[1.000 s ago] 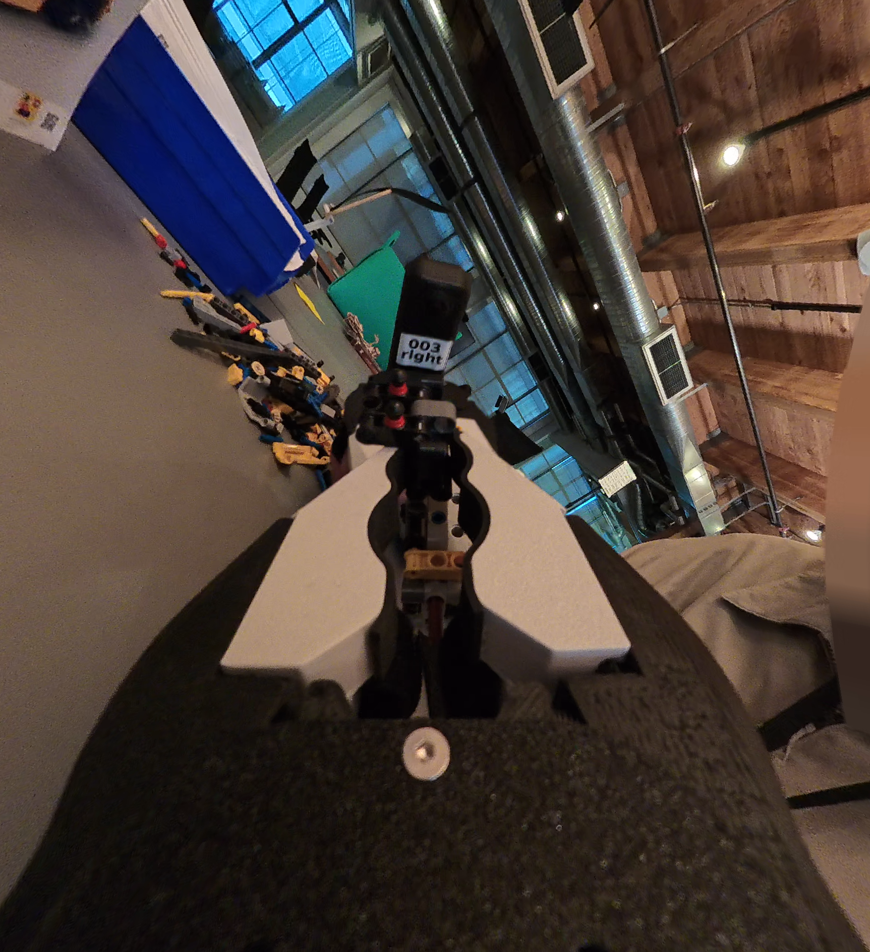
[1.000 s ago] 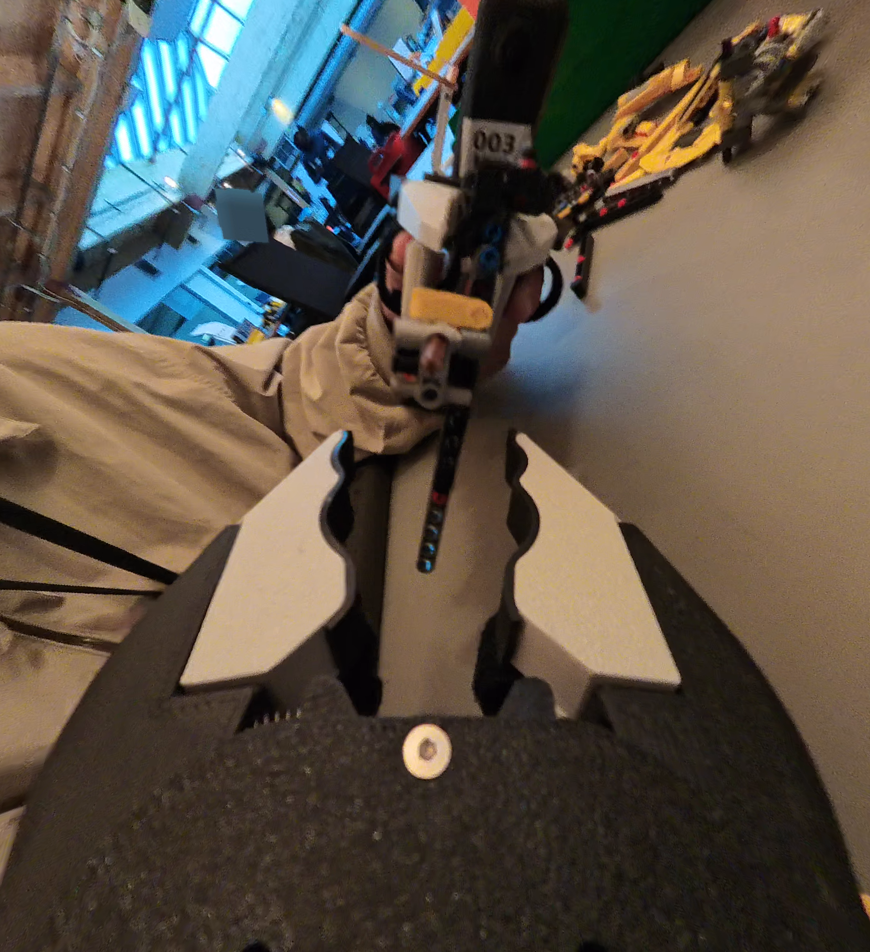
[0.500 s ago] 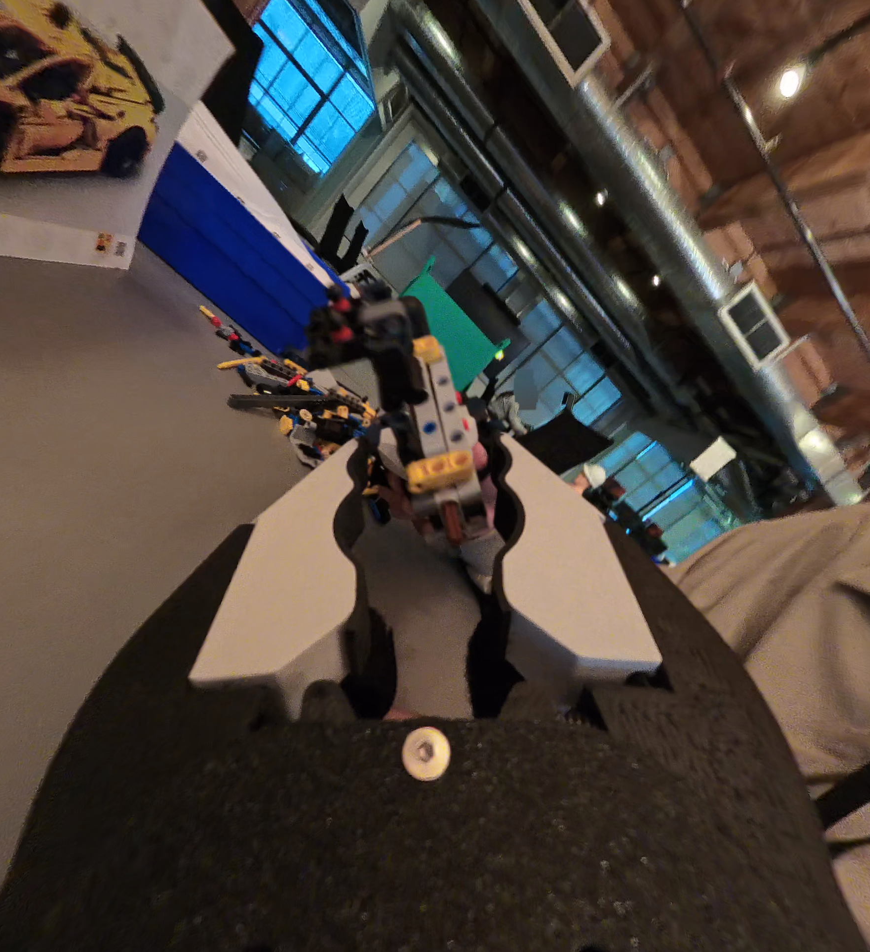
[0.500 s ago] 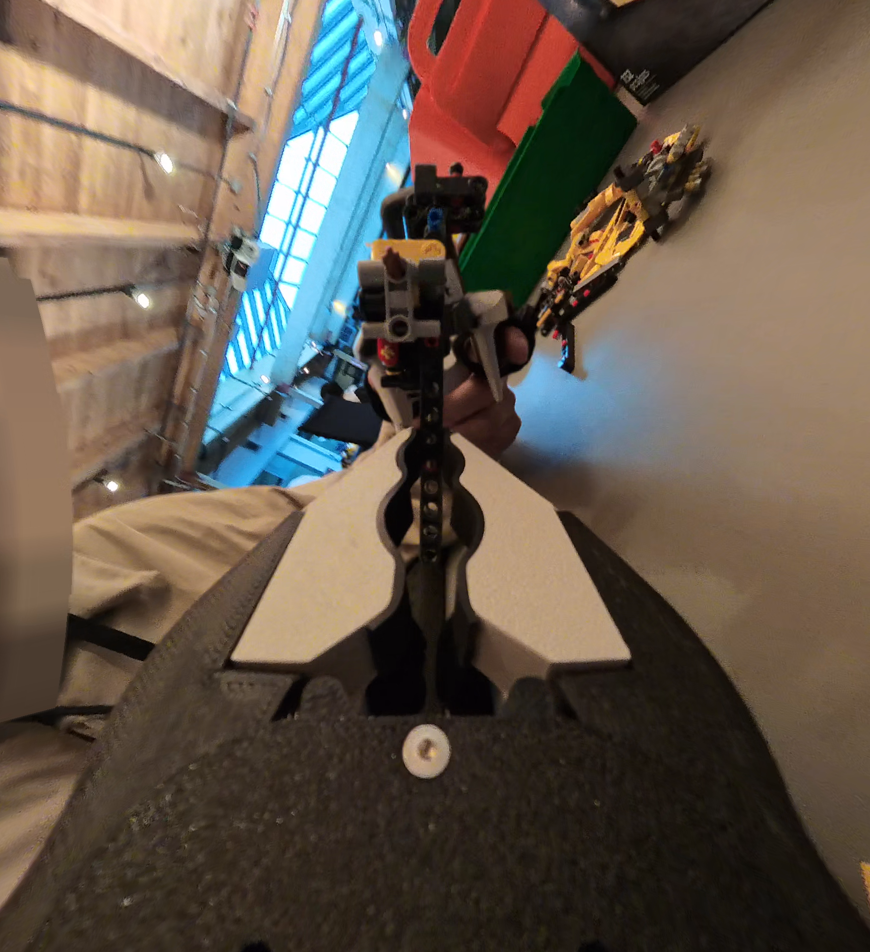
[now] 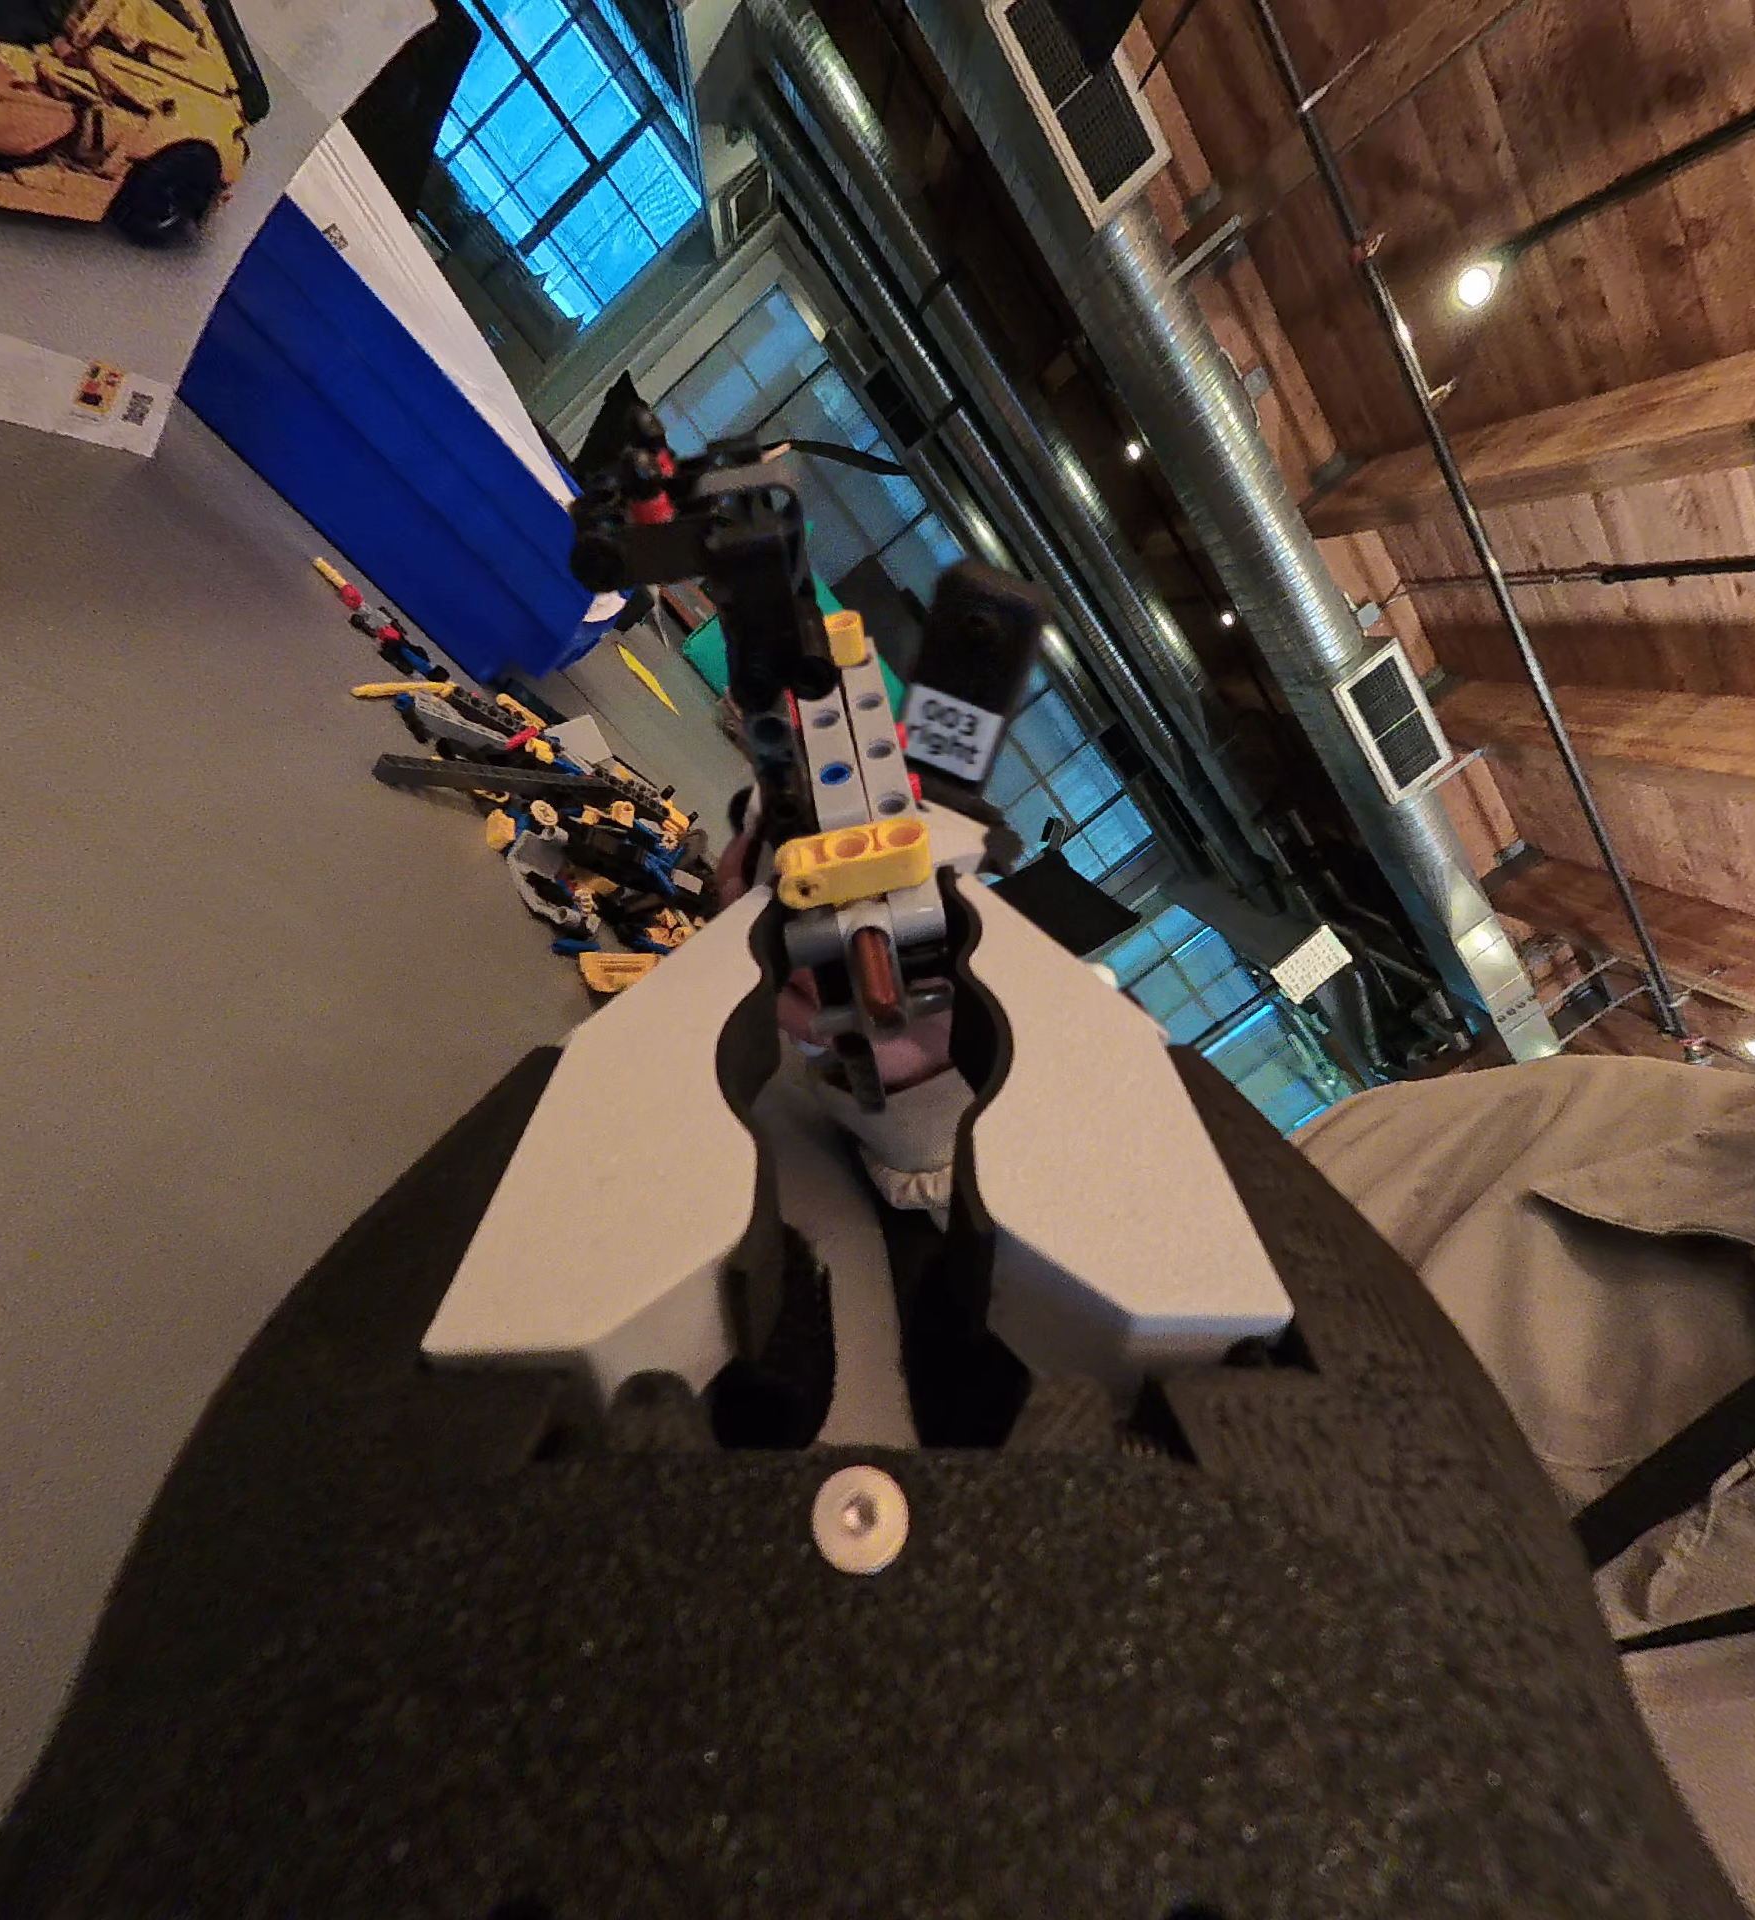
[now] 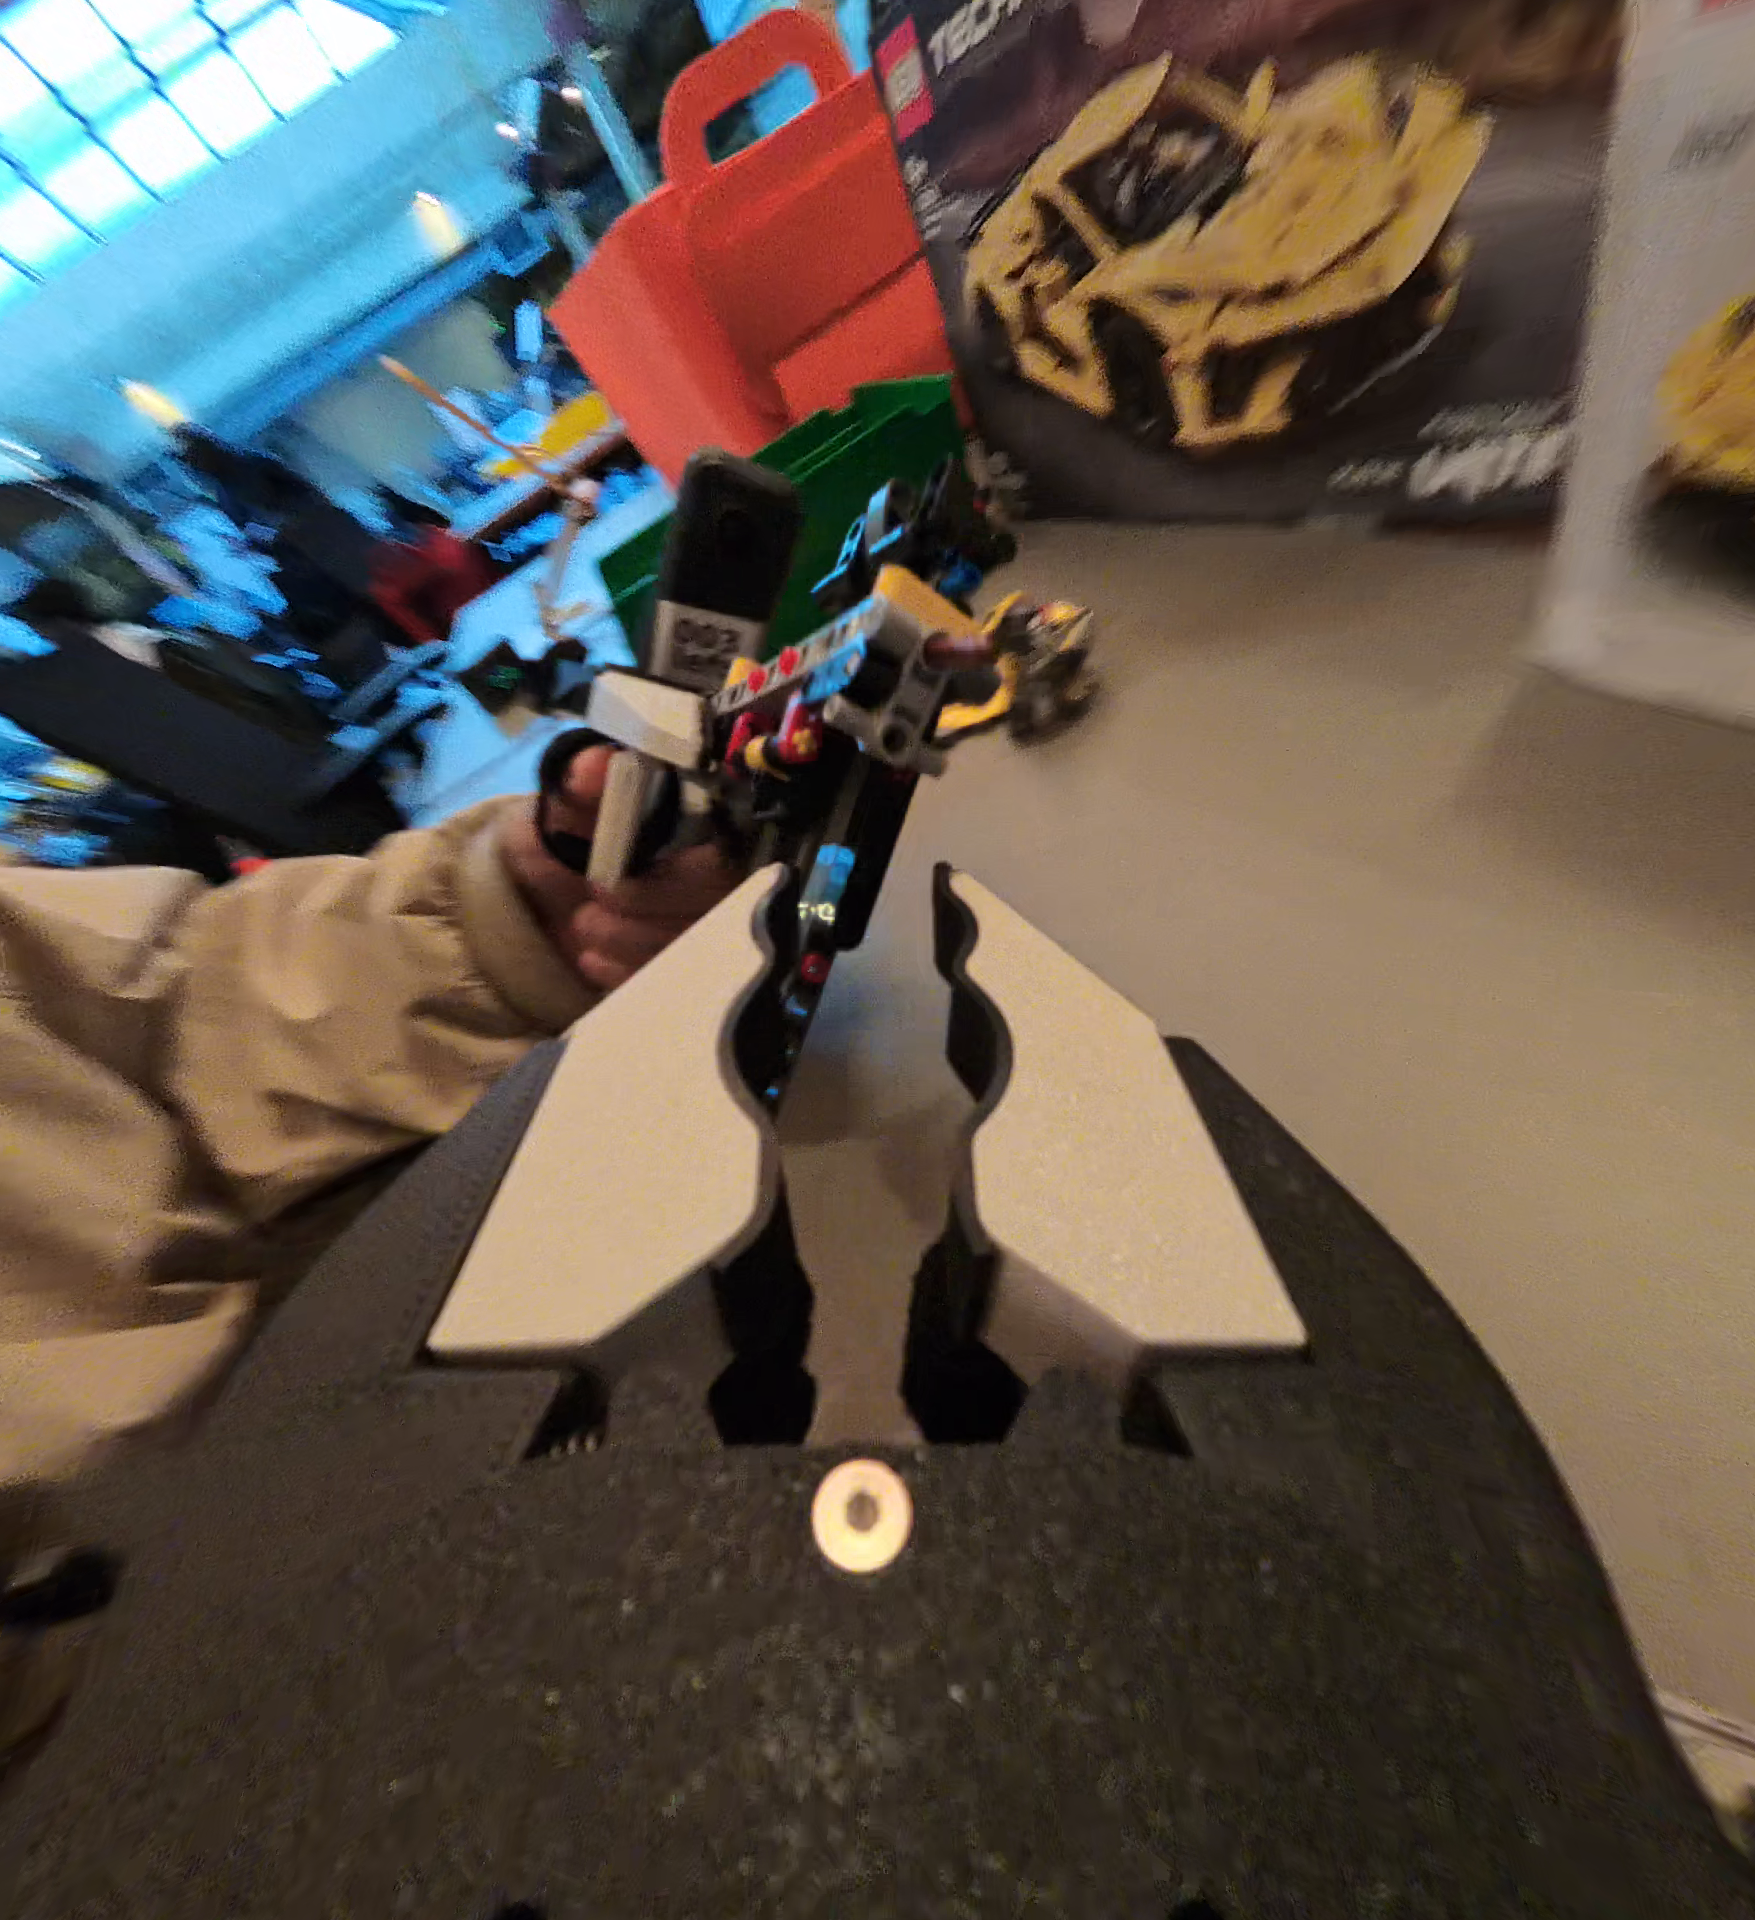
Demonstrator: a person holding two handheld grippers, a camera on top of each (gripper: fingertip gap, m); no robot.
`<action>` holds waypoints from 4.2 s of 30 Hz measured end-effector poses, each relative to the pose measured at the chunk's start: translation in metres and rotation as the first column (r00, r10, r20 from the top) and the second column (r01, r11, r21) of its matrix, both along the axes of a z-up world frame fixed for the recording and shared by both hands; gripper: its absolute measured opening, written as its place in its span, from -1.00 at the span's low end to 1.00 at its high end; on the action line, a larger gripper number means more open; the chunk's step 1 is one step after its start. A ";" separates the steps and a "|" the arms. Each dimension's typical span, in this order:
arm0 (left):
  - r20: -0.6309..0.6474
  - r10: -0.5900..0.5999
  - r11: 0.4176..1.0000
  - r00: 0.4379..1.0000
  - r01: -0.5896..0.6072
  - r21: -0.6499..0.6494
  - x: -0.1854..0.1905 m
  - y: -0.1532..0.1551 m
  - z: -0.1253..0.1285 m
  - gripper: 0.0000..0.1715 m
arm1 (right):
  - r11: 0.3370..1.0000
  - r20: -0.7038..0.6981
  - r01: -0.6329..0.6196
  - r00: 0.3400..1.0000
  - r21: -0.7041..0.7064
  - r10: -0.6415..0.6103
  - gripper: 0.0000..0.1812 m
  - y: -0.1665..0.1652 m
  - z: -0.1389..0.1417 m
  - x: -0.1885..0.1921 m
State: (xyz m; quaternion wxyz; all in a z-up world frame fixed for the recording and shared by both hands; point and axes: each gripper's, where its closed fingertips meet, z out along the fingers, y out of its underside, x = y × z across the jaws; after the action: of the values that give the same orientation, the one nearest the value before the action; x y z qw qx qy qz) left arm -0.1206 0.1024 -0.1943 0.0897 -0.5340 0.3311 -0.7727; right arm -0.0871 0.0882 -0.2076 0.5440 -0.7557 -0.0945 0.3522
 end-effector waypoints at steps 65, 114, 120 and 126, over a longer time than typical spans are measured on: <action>0.052 -0.024 0.975 0.998 0.011 0.222 0.006 -0.034 0.006 -0.51 | 0.988 -0.543 -0.151 0.833 -0.035 0.108 -0.94 -0.008 0.028 -0.012; 0.346 -0.079 0.928 0.935 -0.057 0.367 -0.019 -0.066 0.045 -0.91 | 0.907 -0.158 -0.282 0.926 0.312 0.342 -0.69 -0.050 0.076 -0.038; 0.340 0.009 0.736 0.940 -0.237 0.634 -0.014 -0.053 0.031 -0.91 | 0.891 -0.137 -0.323 0.914 0.320 0.381 -0.63 -0.056 0.078 -0.045; 0.422 0.110 0.155 0.900 -0.435 0.887 -0.008 -0.035 0.019 -0.91 | 0.918 -0.156 -0.307 0.923 0.253 0.352 -0.53 -0.048 0.067 -0.043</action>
State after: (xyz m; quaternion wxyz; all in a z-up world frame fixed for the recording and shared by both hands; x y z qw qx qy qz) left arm -0.1287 0.0672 -0.1757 0.5839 -0.3035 0.6214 -0.4251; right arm -0.1302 0.0401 -0.1401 0.5649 -0.6237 -0.2050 0.4998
